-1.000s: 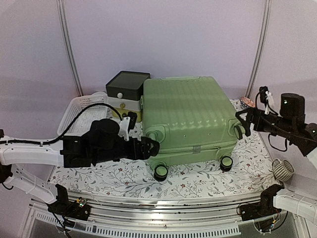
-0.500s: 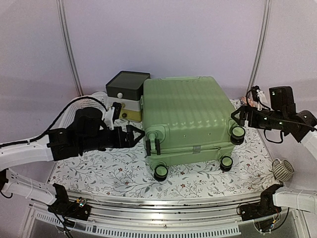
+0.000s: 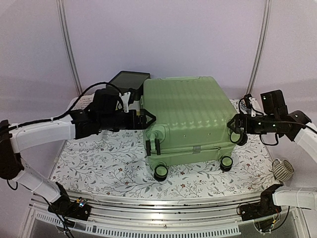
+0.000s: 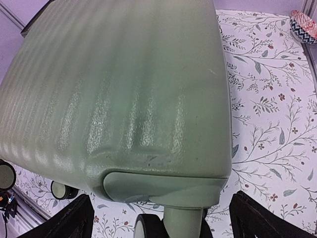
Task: Open, take out, and arrange the luggage
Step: Adjust the luggage at the center of the board.
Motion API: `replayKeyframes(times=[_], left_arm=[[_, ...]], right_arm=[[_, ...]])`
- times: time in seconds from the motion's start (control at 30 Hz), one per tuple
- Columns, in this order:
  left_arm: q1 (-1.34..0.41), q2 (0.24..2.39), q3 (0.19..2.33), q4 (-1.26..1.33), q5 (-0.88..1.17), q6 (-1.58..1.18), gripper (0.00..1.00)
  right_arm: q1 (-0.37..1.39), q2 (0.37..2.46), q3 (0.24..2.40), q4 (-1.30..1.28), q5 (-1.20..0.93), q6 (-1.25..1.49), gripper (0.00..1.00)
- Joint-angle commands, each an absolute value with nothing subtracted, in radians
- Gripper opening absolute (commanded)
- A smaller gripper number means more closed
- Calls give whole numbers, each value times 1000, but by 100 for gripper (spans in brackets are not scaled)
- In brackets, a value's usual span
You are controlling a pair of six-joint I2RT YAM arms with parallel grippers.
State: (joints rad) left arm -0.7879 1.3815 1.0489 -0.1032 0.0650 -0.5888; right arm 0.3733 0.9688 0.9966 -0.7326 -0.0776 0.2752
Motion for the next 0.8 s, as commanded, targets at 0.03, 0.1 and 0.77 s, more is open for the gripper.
replayKeyframes(times=[0.03, 0.1, 0.77], left_arm=[[-764, 1510, 1121, -51, 129, -549, 98], [-761, 1562, 1151, -36, 146, -540, 98], [-649, 2021, 1655, -84, 291, -399, 98]], right_arm=[[379, 948, 940, -741, -159, 280, 97], [380, 949, 919, -739, -200, 283, 96], [440, 857, 876, -705, -285, 386, 89]])
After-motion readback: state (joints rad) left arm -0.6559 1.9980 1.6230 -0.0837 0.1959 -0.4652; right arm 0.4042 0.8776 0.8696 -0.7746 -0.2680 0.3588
